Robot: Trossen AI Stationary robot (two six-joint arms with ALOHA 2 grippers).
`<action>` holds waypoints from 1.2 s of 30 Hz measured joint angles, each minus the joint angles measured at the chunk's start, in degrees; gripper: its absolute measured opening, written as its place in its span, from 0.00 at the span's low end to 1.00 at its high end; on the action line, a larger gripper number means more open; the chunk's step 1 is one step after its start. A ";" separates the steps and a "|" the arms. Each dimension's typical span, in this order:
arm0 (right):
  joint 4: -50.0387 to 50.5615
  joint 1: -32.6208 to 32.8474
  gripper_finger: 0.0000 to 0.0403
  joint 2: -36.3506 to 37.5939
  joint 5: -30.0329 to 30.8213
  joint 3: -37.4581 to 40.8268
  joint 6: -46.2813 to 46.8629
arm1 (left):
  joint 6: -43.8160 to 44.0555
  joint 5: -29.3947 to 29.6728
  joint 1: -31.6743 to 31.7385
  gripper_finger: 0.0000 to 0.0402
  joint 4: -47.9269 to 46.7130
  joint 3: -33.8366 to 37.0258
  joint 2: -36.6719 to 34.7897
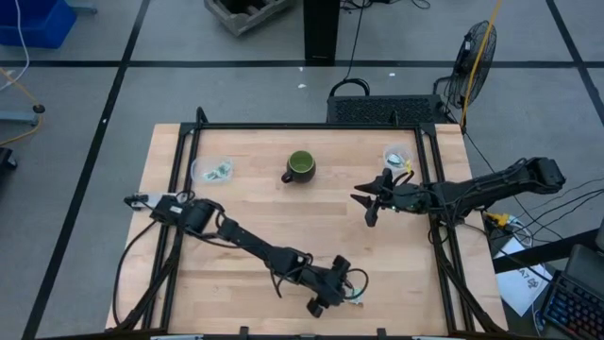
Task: Pick and place items into bin
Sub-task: Put the white stevia packet into the left transparent bin
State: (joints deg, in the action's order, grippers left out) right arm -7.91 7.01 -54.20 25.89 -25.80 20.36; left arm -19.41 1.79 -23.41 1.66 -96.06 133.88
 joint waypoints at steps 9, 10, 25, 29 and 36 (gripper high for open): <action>-0.19 -0.02 0.33 -0.01 -0.11 0.00 1.04 | -3.99 -2.74 -0.85 0.53 0.48 -4.70 4.00; -0.42 -0.02 0.33 -0.01 -0.13 -0.01 1.30 | -3.82 -3.84 -0.60 0.53 1.36 -5.45 4.89; -0.88 0.22 0.33 -0.04 -0.50 2.11 4.48 | -1.48 -2.74 1.00 0.52 1.17 -8.27 8.53; -0.88 0.22 0.33 -0.04 -0.62 3.70 5.95 | -0.89 -3.09 0.99 0.44 0.19 -8.30 8.53; -0.91 0.22 0.33 -0.04 -0.67 5.31 8.13 | 1.71 -2.18 1.28 0.19 -0.21 -8.30 8.53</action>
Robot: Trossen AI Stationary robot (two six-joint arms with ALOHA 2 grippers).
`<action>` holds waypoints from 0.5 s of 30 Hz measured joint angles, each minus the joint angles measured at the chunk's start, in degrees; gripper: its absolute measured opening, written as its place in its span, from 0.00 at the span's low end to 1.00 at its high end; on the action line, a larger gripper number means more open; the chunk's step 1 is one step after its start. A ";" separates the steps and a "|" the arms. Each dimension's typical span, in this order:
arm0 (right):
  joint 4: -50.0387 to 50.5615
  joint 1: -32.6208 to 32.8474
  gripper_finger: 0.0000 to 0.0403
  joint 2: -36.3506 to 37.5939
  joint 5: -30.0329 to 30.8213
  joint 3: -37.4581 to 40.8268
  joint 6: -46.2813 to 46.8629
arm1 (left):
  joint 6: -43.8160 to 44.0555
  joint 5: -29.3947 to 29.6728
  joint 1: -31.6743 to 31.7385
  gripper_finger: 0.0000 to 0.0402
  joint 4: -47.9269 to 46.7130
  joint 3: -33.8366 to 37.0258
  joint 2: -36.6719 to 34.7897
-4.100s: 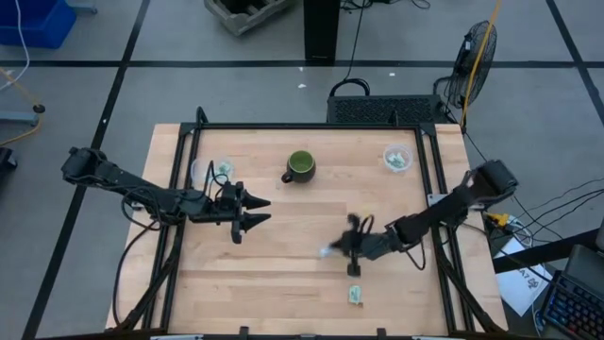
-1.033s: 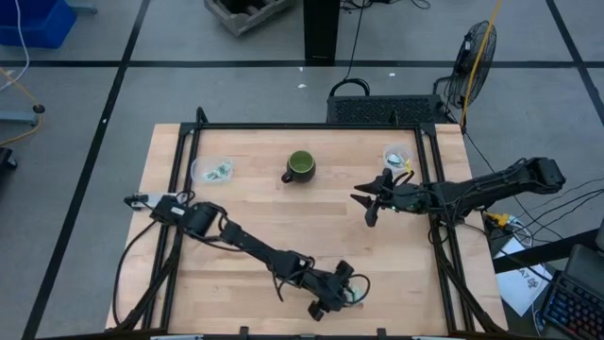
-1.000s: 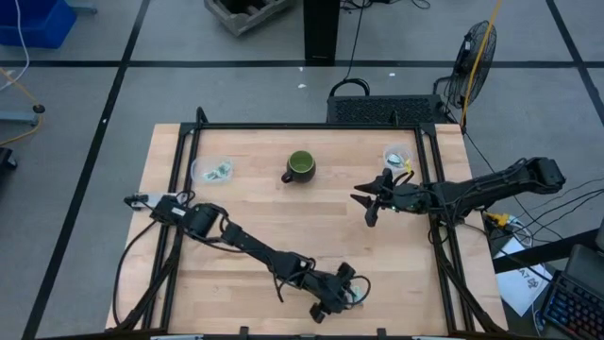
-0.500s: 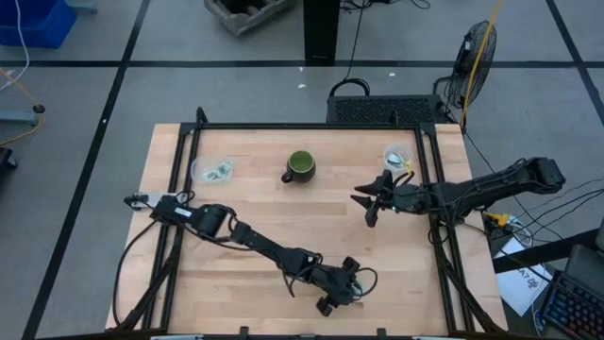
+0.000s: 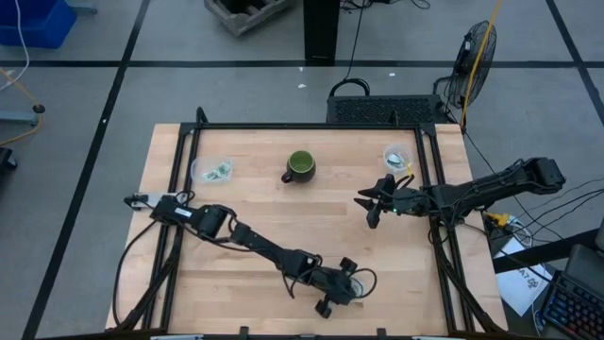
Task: Pick and place items into bin
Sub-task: Put the white stevia packet into the left transparent bin
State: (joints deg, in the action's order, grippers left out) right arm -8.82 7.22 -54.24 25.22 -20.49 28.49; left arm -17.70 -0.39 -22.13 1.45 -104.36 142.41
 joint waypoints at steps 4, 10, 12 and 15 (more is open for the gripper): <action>-0.38 0.00 0.33 0.00 0.00 0.00 -0.07 | 1.36 2.11 0.90 0.03 0.24 0.02 0.00; -1.29 0.05 0.33 0.02 -0.03 0.00 -0.11 | 4.27 4.23 2.22 0.02 0.40 0.07 -0.53; -1.31 0.09 0.33 0.02 -0.37 0.00 -0.13 | 5.02 4.52 2.58 0.01 -0.70 0.09 -0.97; -1.80 0.12 0.33 0.02 -1.56 0.02 -0.31 | 5.42 6.28 3.02 0.02 -3.05 0.11 -1.72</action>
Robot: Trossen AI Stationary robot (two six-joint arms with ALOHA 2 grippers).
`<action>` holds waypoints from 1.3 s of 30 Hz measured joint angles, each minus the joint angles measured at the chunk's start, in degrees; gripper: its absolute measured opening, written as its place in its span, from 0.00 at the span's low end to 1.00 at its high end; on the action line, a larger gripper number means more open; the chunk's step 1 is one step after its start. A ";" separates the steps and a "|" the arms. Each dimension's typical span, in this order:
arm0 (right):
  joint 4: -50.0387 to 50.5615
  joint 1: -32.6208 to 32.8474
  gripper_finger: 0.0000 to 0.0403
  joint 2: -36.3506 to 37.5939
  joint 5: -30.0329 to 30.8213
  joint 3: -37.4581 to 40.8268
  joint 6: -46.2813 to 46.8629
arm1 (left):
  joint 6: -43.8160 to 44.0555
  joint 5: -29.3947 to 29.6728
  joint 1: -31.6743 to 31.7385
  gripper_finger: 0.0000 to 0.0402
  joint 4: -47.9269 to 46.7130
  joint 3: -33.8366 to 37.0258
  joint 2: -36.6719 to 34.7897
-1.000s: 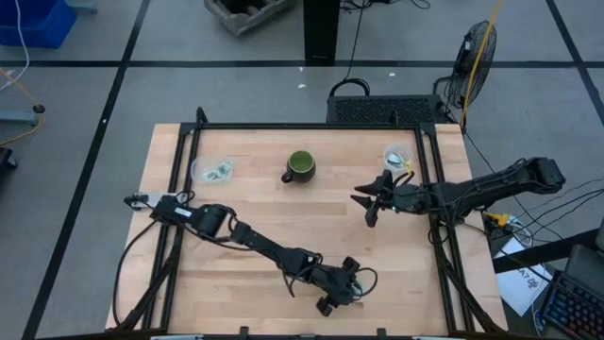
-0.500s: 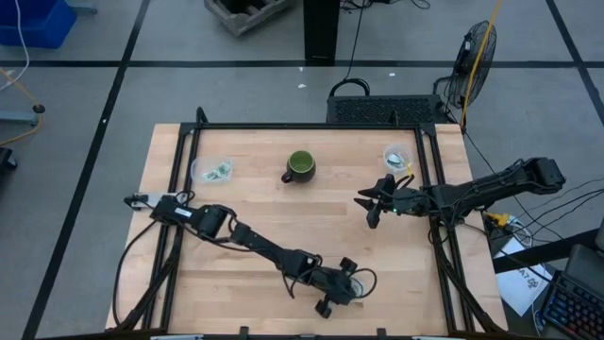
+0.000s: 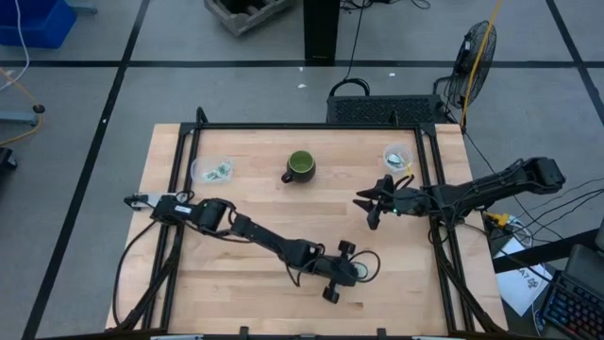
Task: Pick and place items into bin
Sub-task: Put the white stevia packet into the left transparent bin
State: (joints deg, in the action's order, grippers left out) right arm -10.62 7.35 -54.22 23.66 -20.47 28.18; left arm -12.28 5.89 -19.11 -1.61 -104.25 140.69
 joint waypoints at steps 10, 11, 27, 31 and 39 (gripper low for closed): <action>-2.01 3.87 0.33 0.13 0.02 0.08 -0.86 | 4.06 2.75 1.26 0.01 -13.23 0.77 -5.55; -2.01 4.26 0.33 0.14 0.00 0.07 -0.85 | 4.15 2.59 1.23 0.01 -13.15 0.93 -6.24; -1.52 10.79 0.33 0.32 0.20 0.04 -1.89 | 17.85 15.25 0.48 0.01 -10.68 32.84 -37.81; -1.59 11.20 0.33 0.33 0.20 0.02 -2.29 | 22.32 21.70 0.65 0.00 -6.82 44.86 -50.42; -1.91 11.15 0.33 0.33 0.29 0.00 -2.99 | 32.31 38.91 2.19 0.01 -9.28 66.52 -76.56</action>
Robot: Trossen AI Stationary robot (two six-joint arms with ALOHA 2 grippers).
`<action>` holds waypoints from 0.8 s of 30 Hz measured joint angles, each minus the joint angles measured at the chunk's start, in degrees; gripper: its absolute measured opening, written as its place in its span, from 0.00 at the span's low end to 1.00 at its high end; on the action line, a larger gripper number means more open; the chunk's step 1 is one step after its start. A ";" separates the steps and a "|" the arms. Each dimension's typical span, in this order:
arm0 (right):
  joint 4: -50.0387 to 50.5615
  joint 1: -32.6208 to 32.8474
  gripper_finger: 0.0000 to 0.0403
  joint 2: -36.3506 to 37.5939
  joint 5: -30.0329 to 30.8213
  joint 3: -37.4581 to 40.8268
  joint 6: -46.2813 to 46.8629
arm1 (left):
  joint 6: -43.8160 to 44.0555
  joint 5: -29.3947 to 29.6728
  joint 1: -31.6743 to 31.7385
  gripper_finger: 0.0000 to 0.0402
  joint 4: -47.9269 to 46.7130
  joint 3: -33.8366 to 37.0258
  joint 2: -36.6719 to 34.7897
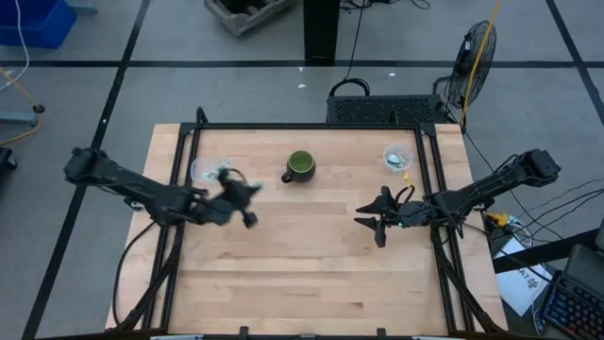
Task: Pick and place items into bin
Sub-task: Put the white stevia packet into the left transparent bin
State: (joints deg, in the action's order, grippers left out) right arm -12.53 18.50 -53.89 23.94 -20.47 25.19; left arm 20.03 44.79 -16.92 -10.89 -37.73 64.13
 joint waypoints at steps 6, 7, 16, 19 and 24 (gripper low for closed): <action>-1.70 -0.02 0.33 0.00 0.23 0.02 -0.69 | 8.71 8.52 4.32 0.01 -2.31 14.64 -18.01; -1.99 -0.02 0.33 0.00 0.22 -0.01 -0.83 | 9.81 9.33 5.28 0.01 -2.68 16.56 -20.39; -2.75 -0.02 0.33 0.00 0.33 0.00 -1.88 | 14.20 11.60 15.84 0.01 -5.61 24.18 -32.67; -3.11 -0.02 0.33 0.00 0.33 0.00 -1.88 | 16.58 10.54 19.41 0.01 -6.90 24.63 -33.10; -3.12 -0.02 0.33 0.00 0.35 0.00 -1.88 | 21.64 5.82 23.63 0.06 -7.80 24.67 -32.64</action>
State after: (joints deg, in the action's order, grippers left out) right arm -15.66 18.48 -53.89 24.29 -20.47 23.31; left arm 41.67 50.61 6.71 -18.69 -13.06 31.48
